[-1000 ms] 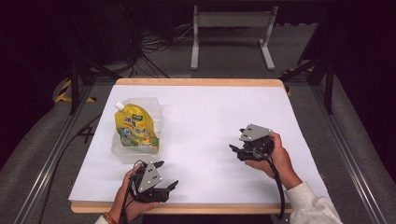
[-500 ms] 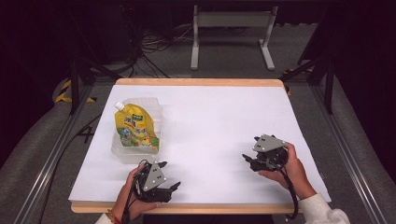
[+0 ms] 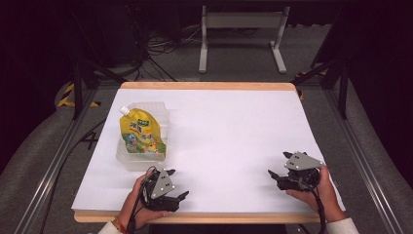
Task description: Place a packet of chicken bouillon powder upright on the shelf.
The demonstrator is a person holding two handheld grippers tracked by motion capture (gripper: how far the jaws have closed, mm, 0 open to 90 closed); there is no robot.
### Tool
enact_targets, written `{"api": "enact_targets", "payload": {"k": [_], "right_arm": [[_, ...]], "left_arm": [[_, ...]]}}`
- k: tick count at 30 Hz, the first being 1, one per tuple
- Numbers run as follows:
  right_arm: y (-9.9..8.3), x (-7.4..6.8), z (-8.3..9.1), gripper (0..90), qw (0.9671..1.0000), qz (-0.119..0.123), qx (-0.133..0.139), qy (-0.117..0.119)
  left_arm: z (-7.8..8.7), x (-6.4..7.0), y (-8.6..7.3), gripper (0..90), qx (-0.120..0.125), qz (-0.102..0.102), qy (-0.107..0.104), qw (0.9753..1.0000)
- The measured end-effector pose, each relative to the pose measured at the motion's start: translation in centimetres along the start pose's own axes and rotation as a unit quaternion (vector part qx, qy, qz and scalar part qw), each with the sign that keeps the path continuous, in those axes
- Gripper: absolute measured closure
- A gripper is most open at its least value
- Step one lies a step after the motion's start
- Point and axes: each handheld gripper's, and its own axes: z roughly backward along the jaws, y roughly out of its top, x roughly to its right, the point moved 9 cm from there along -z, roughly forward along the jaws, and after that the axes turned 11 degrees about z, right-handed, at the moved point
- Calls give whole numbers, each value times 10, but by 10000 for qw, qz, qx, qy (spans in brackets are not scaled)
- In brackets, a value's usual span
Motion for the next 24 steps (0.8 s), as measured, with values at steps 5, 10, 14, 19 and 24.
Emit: {"api": "enact_targets", "payload": {"k": [5, 10, 14, 19, 24], "right_arm": [[-17, 0, 8, 208, 9998, -179, 34, -51], [-31, 0, 14, 197, 9993, -354, 58, -126], [-44, 0, 21, 186, 9982, -552, 82, -218], [-56, 2, 29, 178, 9964, -770, 158, -321], [-71, 3, 39, 165, 9917, -1195, 268, -390]], "left_arm": [[-2, 0, -1, 206, -55, -54, -46, 10000], [-3, -2, -3, 202, -88, -59, -74, 9999], [-2, -4, -5, 200, -99, -33, -101, 9999], [1, -6, -8, 198, -106, 8, -102, 9999], [5, -9, -14, 197, -122, 31, -102, 9999]]}}
